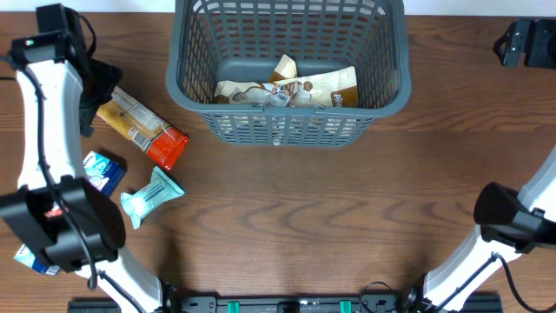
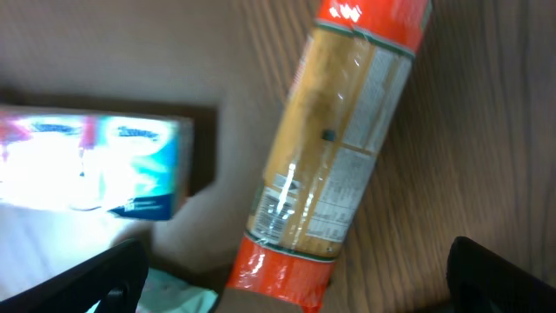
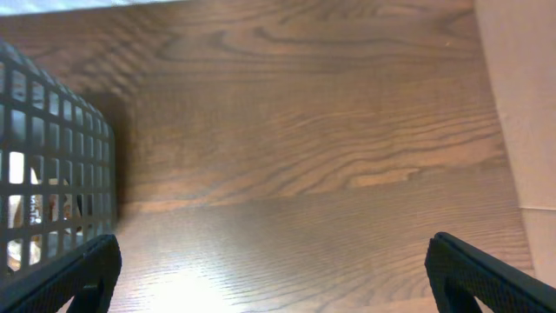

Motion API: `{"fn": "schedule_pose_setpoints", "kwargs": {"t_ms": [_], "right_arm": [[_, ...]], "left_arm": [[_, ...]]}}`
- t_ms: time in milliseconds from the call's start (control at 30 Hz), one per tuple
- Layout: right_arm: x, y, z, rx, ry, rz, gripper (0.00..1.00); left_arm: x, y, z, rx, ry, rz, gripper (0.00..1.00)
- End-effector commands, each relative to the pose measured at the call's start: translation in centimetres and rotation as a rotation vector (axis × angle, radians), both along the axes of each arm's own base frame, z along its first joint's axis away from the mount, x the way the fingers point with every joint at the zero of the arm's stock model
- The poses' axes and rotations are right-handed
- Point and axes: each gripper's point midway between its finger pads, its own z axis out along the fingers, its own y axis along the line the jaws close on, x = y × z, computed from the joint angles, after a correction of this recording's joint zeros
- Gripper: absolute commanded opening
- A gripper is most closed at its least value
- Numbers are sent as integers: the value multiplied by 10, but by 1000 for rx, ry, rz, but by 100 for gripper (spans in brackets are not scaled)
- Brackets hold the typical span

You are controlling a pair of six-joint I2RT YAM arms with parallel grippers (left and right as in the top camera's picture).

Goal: Pack container
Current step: 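Close the left gripper on the orange spaghetti packet and lift it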

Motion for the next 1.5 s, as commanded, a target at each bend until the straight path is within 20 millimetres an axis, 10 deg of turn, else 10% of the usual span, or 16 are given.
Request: {"fn": "schedule_pose_setpoints", "kwargs": {"t_ms": [0, 1300, 1467], "right_arm": [[5, 0, -10, 7, 23, 23, 99], [7, 1, -9, -29, 20, 90, 99], [7, 1, -9, -31, 20, 92, 99]], "left_arm": [[12, -11, -23, -71, 29, -83, 98], [45, -13, -171, -155, 170, -129, 98], [47, -26, -170, -235, 149, -138, 47]]}}
